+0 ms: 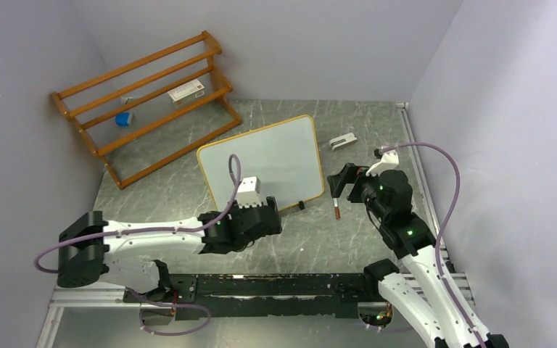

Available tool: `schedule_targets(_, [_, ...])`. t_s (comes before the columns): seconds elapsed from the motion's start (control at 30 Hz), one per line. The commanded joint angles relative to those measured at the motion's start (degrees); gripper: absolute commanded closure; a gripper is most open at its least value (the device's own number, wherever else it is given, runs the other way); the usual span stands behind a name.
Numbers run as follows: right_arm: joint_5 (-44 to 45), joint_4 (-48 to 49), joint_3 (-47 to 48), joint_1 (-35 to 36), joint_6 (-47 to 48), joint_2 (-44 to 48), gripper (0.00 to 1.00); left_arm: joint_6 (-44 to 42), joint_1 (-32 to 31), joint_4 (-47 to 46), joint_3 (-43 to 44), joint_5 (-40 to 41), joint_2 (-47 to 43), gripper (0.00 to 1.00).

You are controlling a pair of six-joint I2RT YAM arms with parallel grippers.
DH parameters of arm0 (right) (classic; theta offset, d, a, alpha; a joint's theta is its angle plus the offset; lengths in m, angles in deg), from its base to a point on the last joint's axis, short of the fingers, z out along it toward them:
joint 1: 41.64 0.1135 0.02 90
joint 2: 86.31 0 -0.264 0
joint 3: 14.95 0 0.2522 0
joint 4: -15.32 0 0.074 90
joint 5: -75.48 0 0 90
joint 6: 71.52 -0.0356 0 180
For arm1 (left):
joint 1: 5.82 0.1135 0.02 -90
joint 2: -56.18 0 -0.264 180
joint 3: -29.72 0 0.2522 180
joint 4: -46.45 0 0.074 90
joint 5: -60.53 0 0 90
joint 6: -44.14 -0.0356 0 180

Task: Write a sentence on the whiteboard
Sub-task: Move the whiteboard to the center of the board, then pick up the whiteboard marker from the center of the board.

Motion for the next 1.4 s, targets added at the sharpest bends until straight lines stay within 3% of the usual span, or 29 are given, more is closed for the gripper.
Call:
schedule_targets(0.0, [-0.05,-6.06,4.11,0.41,-0.38,-3.37,0.00,-5.96,-0.40,5.43,3.69,1.26,-5.62,0.14])
schedule_targets(0.17, [6.54,-13.87,6.78,0.45,-7.52,-10.31,0.00,-14.48,-0.11,10.66,8.08,4.75,-10.42,0.03])
schedule_targets(0.33, [4.18,-16.18,8.26,0.32,-6.05,-17.94,0.00,-27.78,5.22,10.52,12.70,3.72,-13.79,0.02])
schedule_targets(0.53, [7.52,-19.53,10.38,0.37,-7.14,-25.80,0.00,-40.54,16.99,11.38,20.19,-7.08,-16.88,0.02])
schedule_targets(0.77, [10.12,-20.62,12.40,0.23,-7.34,-36.59,0.07,-49.35,20.12,12.45,23.75,-4.42,-21.97,0.02])
schedule_targets(1.0, [10.81,-16.96,13.67,-0.84,-7.41,-46.56,0.29,-55.79,22.40,4.82,12.51,-0.23,-32.73,0.02])
schedule_targets(1.1, [7.96,-14.57,14.30,-2.15,-6.65,-50.20,0.41,-57.05,26.30,4.04,9.22,-0.95,-34.09,0.02])
schedule_targets(1.2, [7.82,-13.77,15.87,-2.55,-6.31,-53.50,0.51,-56.93,33.11,2.83,6.22,-7.85,-35.37,0.02])
schedule_targets(1.37, [8.23,-13.38,18.16,-3.05,-5.77,-57.43,0.58,-56.60,42.19,-1.06,3.61,-20.41,-39.27,0.02])
